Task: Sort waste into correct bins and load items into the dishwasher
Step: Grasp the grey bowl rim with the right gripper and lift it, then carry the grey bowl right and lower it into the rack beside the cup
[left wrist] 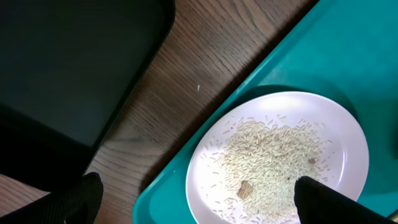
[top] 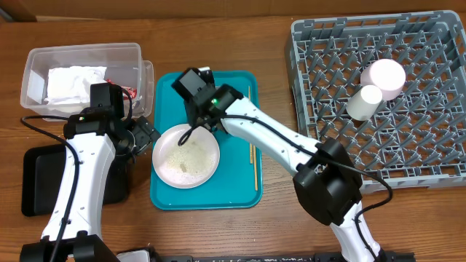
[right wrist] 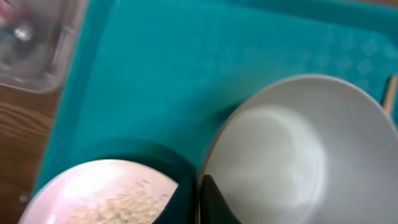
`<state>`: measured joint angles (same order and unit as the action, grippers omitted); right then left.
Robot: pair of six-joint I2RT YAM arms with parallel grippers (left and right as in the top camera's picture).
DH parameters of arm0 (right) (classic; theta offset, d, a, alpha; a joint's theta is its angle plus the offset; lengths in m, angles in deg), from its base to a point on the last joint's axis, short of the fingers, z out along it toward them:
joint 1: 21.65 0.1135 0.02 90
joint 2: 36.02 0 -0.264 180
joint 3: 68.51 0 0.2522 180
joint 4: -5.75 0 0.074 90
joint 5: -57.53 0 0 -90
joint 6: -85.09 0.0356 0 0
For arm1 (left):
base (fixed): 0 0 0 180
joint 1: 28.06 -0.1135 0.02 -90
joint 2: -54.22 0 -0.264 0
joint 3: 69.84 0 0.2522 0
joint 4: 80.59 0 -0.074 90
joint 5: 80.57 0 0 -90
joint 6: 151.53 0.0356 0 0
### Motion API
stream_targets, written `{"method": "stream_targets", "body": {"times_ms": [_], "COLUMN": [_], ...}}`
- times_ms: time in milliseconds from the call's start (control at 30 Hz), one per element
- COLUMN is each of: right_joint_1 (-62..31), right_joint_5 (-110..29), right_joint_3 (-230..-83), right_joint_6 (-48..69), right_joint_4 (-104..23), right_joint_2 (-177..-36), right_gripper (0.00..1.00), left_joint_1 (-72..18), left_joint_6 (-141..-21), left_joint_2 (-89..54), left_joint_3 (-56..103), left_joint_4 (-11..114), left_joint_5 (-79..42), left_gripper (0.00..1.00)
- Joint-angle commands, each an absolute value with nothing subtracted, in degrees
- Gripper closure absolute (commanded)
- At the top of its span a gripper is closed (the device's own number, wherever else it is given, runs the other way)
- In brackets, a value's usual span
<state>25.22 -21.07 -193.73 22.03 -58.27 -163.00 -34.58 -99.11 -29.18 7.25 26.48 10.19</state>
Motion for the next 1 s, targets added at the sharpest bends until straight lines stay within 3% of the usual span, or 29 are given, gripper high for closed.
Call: {"method": "stream_targets", "body": {"times_ms": [0, 267, 667, 967], "right_joint_1": [23.8, 10.1, -22.4, -33.2], "right_joint_5": [-20.5, -22.9, -58.0, -60.8], "right_joint_3": [-202.8, -219.4, -219.4, -219.4], "right_joint_6": [22.1, 22.2, 19.4, 10.2], "right_joint_4": [-62.6, -80.1, -93.3, -105.1], "right_joint_2": [-161.2, -156.4, -154.6, -149.6], "right_gripper": [0.96, 0.96, 0.96, 0.96], "left_joint_1": [-34.8, -34.8, -34.8, -34.8], "left_joint_6": [-99.9, -99.9, -99.9, -99.9], "left_joint_2": [-29.0, -29.0, -29.0, -29.0], "left_joint_3": [7.3, 7.3, 7.3, 7.3], "left_joint_4": [26.3, 26.3, 26.3, 26.3], "left_joint_5": [10.0, 10.0, 10.0, 10.0], "left_gripper": [0.00, 0.00, 0.00, 0.00]}}
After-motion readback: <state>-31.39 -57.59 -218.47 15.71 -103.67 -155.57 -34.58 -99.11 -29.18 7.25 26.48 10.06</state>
